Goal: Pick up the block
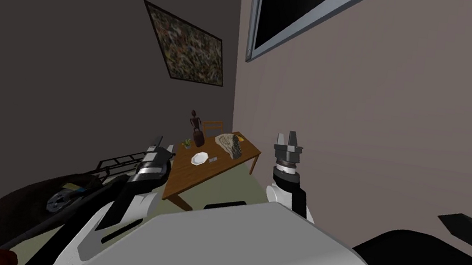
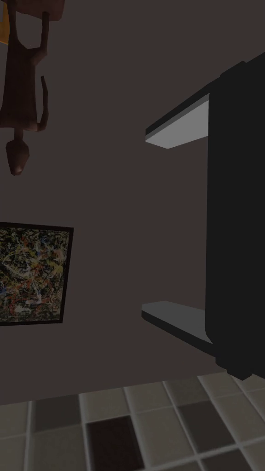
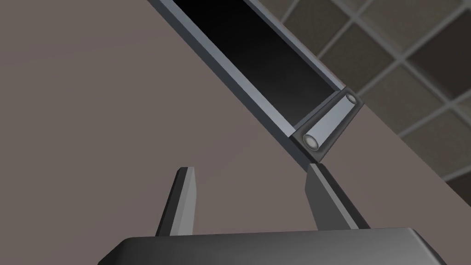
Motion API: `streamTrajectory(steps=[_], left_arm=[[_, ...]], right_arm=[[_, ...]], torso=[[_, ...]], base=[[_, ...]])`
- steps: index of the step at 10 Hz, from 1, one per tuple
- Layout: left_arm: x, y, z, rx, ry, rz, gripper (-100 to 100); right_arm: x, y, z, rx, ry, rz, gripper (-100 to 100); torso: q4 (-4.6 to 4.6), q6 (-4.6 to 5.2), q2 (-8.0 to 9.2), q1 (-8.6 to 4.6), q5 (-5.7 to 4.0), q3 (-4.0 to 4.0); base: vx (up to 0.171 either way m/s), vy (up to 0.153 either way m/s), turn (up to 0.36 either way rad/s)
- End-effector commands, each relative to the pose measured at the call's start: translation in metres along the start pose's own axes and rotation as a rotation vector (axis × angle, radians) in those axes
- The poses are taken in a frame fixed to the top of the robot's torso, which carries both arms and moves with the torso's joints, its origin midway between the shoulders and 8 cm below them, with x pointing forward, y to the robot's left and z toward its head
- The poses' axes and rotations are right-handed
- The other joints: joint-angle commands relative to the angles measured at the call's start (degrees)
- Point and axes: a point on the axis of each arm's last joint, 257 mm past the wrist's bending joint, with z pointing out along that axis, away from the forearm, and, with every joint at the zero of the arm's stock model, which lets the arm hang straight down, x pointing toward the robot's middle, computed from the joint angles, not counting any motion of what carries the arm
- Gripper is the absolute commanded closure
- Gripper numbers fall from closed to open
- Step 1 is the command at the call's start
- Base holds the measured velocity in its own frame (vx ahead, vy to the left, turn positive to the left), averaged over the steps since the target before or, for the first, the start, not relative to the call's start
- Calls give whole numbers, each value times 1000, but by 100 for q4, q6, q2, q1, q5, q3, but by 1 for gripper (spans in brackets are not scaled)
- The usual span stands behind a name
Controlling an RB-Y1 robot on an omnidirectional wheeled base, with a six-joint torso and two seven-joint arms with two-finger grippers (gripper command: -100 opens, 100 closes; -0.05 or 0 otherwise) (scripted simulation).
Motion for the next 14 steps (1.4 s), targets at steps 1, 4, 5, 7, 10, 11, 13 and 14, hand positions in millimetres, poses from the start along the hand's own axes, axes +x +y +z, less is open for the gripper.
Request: streamTrajectory(steps=[1,4,5,7,10,11,13,14], left_arm=[[-7,12,-1,-39,-11,-10,-100],[-32,48,-4,-153,-52,-46,-100],[-44,61,-6,-191,-73,-68,-100],[-59,82,-10,-255,-102,-93,-100],[-74,109,-19,-346,-141,-121,-100],[-87,128,-27,-404,-174,-152,-100],[-101,149,-37,-469,-212,-184,-100],[-101,151,-38,-481,-216,-185,-100]], right_arm=[[0,0,0,0,0,0,0],[0,0,0,0,0,0,0],[0,0,0,0,0,0,0],[0,0,0,0,0,0,0],[0,0,0,0,0,0,0],[0,0,0,0,0,0,0],[0,0,0,0,0,0,0],[0,0,0,0,0,0,0]], torso=[[0,0,0,0,0,0],[-1,-4,-7,5,1,-3],[-1,-1,-6,3,0,-3],[-1,-5,-6,5,1,-3],[-2,-2,-9,4,0,-5],[-2,-6,-10,7,1,-5],[-2,-5,-11,9,2,-6],[-2,-1,-13,7,1,-7]], base=[[-30,-17,-147],[-18,-17,-235],[-27,-26,-393],[-19,-18,-222],[-9,-13,-188],[-7,-12,-231],[-2,-10,-292],[1,-2,-129]])
